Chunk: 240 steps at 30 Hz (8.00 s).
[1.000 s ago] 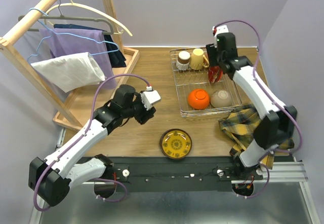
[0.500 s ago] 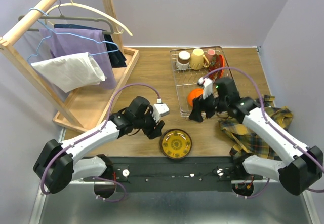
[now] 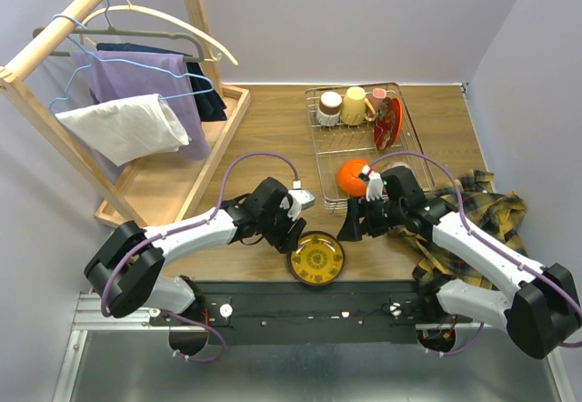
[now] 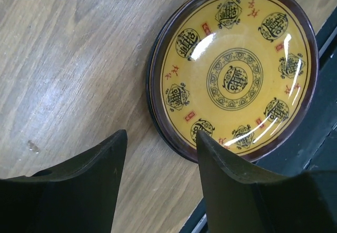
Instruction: Load the mixed dishes into the dish rack
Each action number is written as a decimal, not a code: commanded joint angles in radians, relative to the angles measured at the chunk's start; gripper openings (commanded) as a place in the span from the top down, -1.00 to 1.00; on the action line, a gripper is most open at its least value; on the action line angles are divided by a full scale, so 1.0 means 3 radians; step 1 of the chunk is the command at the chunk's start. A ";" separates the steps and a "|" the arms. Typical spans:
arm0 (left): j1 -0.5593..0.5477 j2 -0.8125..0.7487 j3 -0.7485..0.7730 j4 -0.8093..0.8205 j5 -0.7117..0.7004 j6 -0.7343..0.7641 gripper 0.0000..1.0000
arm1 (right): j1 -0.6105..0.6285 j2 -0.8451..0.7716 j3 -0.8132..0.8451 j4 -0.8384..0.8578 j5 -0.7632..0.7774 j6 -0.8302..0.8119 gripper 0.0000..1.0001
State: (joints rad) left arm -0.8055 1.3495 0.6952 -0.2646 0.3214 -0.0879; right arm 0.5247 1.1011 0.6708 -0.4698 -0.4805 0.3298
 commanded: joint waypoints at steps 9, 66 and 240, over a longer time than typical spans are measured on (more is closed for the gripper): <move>-0.0020 0.0727 0.0458 -0.0079 0.0012 -0.0152 -0.01 | 0.0005 -0.0255 -0.0262 0.0354 0.0129 0.0286 -0.68; 0.0108 0.0767 0.0254 -0.0407 0.0396 -0.0867 1.00 | 0.0751 0.0390 -0.0640 0.1014 0.1106 0.1422 -0.48; 0.0512 0.0912 0.1410 -0.1690 0.0693 0.1612 1.00 | -0.0614 -0.0163 0.0528 0.0201 -0.0213 -0.0810 -0.83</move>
State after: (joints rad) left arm -0.6640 1.7378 1.0748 -0.6388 0.6163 0.2340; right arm 0.3492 1.0523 0.6445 -0.3511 -0.6132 0.2382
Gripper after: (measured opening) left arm 0.022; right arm 0.901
